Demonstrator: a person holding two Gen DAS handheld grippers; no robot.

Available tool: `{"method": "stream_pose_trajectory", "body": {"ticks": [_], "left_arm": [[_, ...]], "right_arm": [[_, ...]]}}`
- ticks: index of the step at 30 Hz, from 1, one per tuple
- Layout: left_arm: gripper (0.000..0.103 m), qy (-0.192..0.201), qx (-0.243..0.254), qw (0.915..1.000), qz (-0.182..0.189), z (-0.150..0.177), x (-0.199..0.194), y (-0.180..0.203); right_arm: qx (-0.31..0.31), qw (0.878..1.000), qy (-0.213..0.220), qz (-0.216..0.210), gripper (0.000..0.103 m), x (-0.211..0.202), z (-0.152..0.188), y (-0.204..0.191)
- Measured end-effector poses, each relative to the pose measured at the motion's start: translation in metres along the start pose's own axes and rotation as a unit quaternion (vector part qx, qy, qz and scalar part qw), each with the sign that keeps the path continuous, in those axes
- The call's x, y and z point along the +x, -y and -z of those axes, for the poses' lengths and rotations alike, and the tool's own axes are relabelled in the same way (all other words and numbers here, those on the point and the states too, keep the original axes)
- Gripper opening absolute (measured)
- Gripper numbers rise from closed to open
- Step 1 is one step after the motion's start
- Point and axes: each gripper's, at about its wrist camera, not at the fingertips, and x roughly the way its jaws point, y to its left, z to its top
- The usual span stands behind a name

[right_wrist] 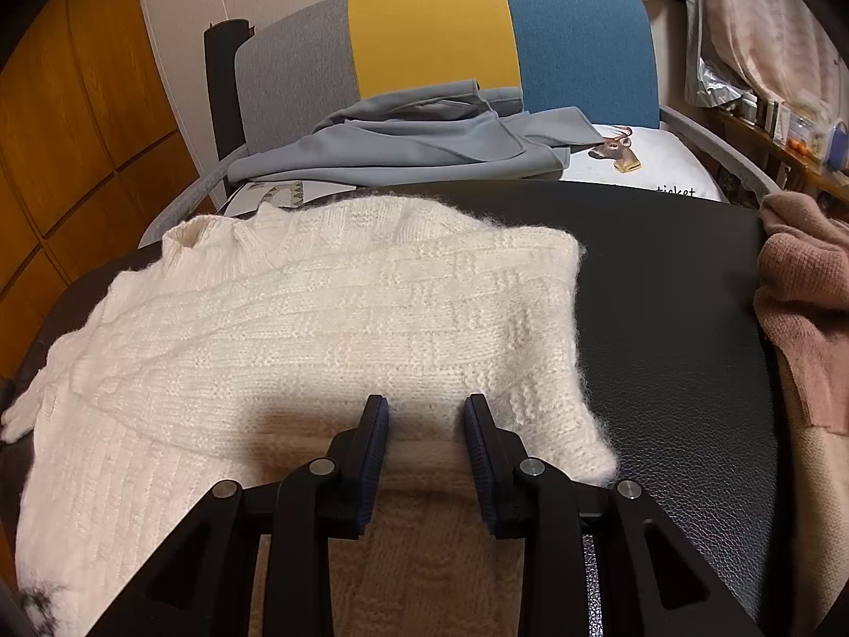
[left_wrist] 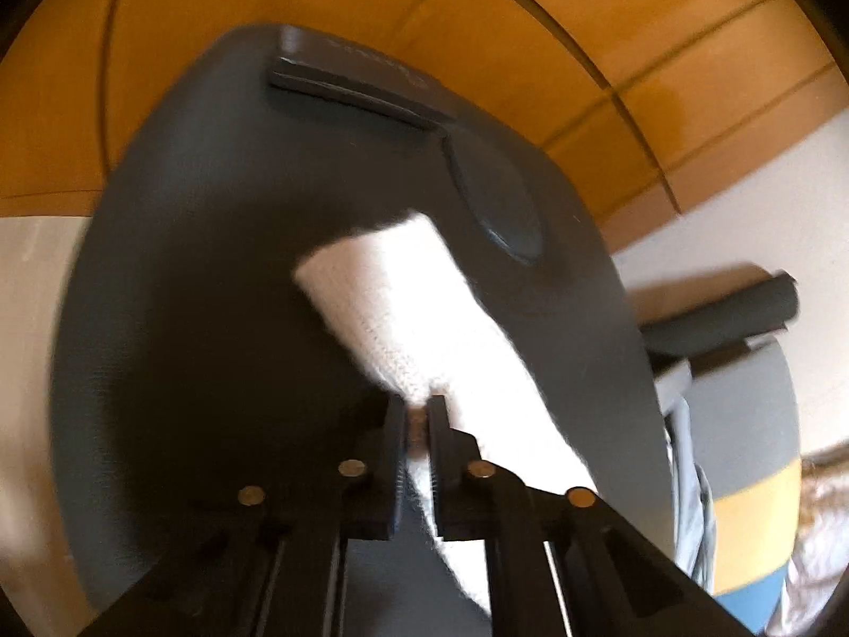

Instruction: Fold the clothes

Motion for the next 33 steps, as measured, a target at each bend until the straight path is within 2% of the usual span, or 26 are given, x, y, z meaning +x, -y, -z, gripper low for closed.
{"method": "stream_pose_trajectory", "body": {"ticks": [6,9,12,16,19,20,25,28,33], "left_arm": [[0.004,0.029,0.024,0.9973,0.063,-0.004,-0.021,0.018],[0.004,0.042,0.076,0.9903,0.109,0.005,-0.042,0.054],[0.004,0.045,0.125,0.9788,0.156,0.019,-0.057,0.099],[0.004,0.032,0.199,0.9559,0.214,0.071,-0.083,0.151],[0.004,0.013,0.249,0.934,0.256,0.115,-0.097,0.189],[0.004,0.006,0.261,0.9279,0.266,0.128,-0.1,0.201],[0.004,-0.034,0.342,0.8873,0.307,0.212,-0.118,0.244],[0.004,-0.059,0.381,0.8674,0.314,0.259,-0.114,0.261],[0.004,-0.108,0.407,0.851,0.314,0.335,-0.125,0.261]], "right_arm": [[0.002,1.0,0.0,-0.002,0.031,0.0,0.0,0.001],[0.007,1.0,0.001,-0.007,0.031,0.0,0.0,0.002],[0.008,1.0,0.001,-0.009,0.031,0.0,0.0,0.003],[0.013,1.0,0.002,-0.015,0.031,0.0,0.0,0.005],[0.019,1.0,0.002,-0.021,0.031,0.0,0.0,0.007],[0.02,1.0,0.002,-0.023,0.032,0.0,0.0,0.008],[0.024,0.999,0.003,-0.028,0.032,0.0,0.0,0.01],[0.026,0.999,0.004,-0.031,0.032,0.0,0.0,0.011],[0.027,0.999,0.004,-0.031,0.032,0.0,0.001,0.011]]}}
